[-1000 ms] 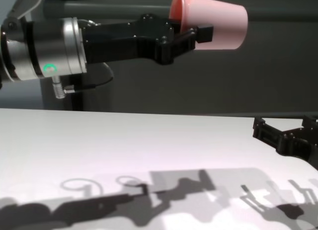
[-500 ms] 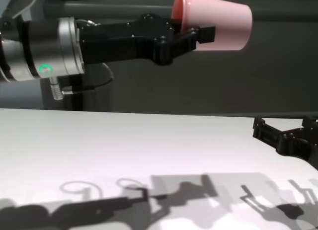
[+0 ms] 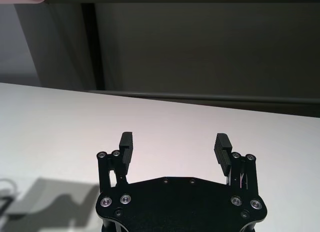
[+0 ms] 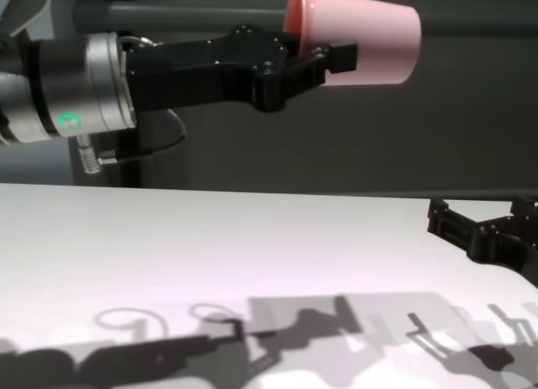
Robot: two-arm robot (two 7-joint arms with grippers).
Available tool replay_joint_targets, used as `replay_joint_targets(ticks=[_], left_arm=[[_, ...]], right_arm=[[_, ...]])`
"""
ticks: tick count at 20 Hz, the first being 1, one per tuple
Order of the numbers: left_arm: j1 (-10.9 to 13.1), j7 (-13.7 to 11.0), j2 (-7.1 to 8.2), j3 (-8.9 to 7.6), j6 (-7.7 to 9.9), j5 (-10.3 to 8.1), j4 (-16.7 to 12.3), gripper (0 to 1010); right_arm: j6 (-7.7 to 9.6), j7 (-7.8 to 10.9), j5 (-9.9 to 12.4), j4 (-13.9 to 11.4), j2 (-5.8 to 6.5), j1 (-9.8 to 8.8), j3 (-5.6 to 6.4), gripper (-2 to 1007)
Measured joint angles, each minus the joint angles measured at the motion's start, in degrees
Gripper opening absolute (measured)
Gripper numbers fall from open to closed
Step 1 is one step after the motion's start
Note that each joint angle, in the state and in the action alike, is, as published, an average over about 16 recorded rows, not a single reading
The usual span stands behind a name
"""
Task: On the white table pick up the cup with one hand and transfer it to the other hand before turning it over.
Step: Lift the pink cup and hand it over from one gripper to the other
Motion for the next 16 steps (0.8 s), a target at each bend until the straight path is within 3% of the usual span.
replay_joint_targets(ticks=[16], left_arm=[[0.27, 0.16, 0.17, -0.09, -0.46, 0.06, -0.05, 46]], right_arm=[[0.00, 0.00, 0.00, 0.00, 0.00, 0.00, 0.00, 1003]])
